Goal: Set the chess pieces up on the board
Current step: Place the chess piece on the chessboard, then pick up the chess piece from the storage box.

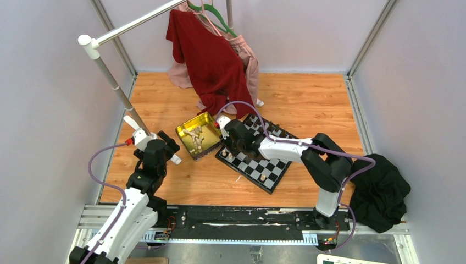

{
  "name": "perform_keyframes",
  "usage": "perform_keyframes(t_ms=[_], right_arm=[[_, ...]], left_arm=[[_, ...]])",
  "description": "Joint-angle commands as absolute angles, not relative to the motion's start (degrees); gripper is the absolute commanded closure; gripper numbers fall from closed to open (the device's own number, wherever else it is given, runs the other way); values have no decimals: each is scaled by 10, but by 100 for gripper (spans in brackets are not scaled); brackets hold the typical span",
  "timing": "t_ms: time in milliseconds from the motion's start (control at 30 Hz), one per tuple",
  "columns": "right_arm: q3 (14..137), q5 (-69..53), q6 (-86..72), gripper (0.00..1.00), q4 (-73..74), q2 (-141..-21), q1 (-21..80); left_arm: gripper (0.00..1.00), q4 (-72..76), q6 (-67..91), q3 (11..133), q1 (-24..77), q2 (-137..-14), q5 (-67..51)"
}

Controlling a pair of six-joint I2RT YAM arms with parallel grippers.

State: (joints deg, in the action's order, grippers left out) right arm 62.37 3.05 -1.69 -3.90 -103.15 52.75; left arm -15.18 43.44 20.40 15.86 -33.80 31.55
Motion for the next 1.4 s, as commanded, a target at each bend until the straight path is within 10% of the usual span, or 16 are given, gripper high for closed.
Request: perform_keyframes(t_ms=[0,433,967,1367], right_arm=[[625,33,-24,100,-50,-1045,533],[623,46,-15,65,-42,-1017,534],[717,59,32,60,22,-974,536],[947,-56,112,59,55,-1160,535]], left_arm=[[10,-141,429,197,160,-336,325],[10,-139,428,199,160,-338,320],[10,-138,427,211,160,-343,324],[10,-143,435,212,160,-339,310]])
